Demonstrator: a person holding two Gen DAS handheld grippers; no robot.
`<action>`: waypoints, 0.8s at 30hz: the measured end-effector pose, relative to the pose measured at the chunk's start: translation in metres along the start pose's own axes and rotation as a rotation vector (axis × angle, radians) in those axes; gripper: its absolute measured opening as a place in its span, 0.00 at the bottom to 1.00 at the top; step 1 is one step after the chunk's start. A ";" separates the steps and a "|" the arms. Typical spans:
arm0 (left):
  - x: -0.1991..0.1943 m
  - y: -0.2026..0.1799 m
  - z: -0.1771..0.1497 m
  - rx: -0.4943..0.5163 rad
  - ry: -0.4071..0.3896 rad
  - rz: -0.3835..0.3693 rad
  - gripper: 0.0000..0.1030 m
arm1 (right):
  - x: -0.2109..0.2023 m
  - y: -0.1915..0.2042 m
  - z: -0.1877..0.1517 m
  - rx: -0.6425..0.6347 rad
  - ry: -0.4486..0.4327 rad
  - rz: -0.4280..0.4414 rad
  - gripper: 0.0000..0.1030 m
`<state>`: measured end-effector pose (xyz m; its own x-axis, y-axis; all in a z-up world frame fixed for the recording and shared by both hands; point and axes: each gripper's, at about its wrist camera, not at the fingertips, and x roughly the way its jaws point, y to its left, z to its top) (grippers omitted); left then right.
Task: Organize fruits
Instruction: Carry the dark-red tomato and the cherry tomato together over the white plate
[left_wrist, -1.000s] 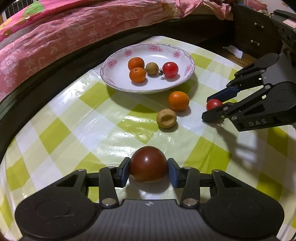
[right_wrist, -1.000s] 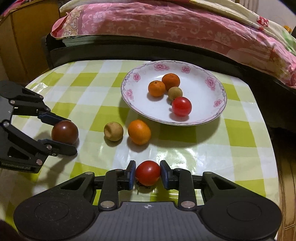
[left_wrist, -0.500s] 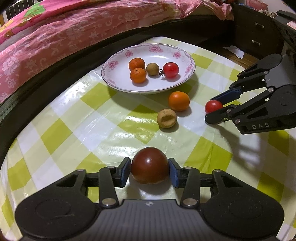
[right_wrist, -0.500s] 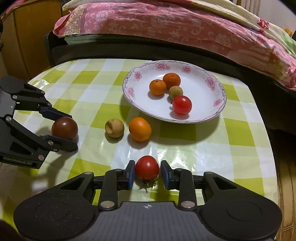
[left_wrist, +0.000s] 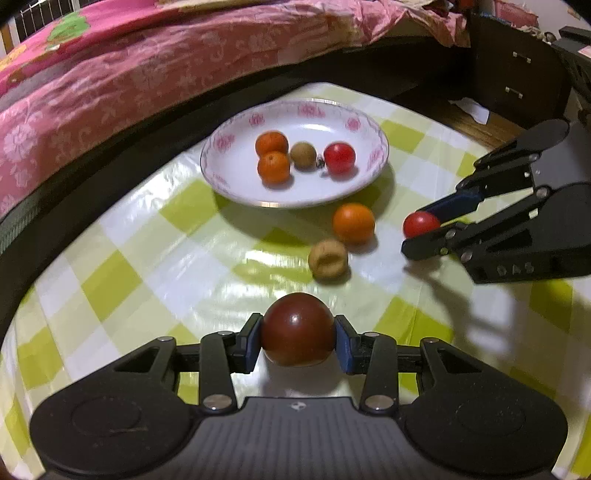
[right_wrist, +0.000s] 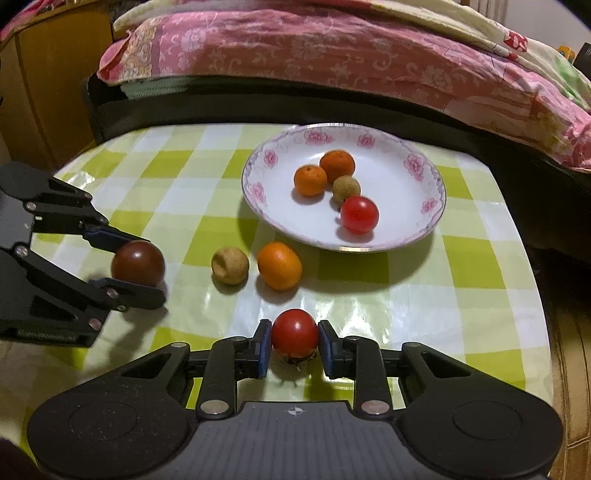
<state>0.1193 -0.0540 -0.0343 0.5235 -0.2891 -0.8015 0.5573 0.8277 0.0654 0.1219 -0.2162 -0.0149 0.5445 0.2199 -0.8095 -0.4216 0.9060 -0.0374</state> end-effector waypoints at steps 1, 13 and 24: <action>0.000 0.000 0.003 -0.002 -0.004 0.001 0.46 | -0.001 0.000 0.002 0.003 -0.004 0.002 0.22; 0.007 0.005 0.046 -0.023 -0.066 0.033 0.46 | -0.006 -0.010 0.029 0.043 -0.082 -0.016 0.22; 0.032 0.001 0.076 -0.036 -0.085 0.048 0.46 | 0.010 -0.032 0.043 0.093 -0.111 -0.066 0.22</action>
<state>0.1853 -0.0993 -0.0142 0.6028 -0.2869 -0.7445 0.5075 0.8579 0.0802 0.1719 -0.2276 0.0030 0.6478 0.1925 -0.7371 -0.3156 0.9484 -0.0297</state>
